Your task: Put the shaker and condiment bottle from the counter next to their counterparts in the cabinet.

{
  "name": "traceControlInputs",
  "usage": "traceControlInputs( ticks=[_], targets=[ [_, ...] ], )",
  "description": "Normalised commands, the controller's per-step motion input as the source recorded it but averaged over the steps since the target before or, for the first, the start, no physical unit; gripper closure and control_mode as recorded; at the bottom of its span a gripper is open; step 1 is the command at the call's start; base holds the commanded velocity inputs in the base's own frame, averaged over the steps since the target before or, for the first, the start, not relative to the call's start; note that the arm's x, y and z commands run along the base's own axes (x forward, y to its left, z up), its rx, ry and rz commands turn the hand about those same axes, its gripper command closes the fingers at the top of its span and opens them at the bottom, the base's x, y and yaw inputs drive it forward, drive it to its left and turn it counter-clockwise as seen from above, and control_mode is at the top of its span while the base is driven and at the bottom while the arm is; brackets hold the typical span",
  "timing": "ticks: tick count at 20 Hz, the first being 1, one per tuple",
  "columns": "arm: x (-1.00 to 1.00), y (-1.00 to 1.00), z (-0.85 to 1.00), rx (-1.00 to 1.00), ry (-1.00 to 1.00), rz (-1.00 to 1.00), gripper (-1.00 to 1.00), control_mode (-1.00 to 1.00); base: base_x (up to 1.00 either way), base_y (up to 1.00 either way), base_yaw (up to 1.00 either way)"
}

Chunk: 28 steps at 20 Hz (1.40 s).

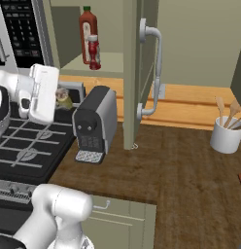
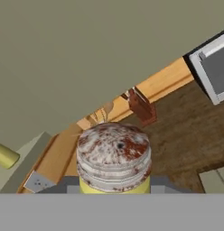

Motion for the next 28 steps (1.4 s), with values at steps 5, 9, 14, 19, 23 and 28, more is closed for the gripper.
traceControlInputs(
  ticks=[5,9,14,19,23,28],
  targets=[
    [0.37,-0.02,0.09,-0.18,-0.01,0.12,1.00,-1.00,0.00,0.00,0.00],
    [0.12,-0.19,0.39,-0.10,0.00,0.09,1.00,-1.00,0.00,0.00,0.00],
    [0.00,-0.27,0.41,-0.02,0.00,0.00,1.00,-1.00,0.00,0.00,0.00],
    [0.00,-0.14,0.36,0.00,0.03,0.00,1.00,-1.00,0.00,0.00,0.00],
    [0.00,-0.07,0.21,-0.01,0.08,0.00,1.00,-1.00,0.00,0.00,0.00],
    [0.14,0.17,-0.11,-0.13,0.18,0.02,1.00,-1.00,0.00,0.00,0.00]
  ],
)
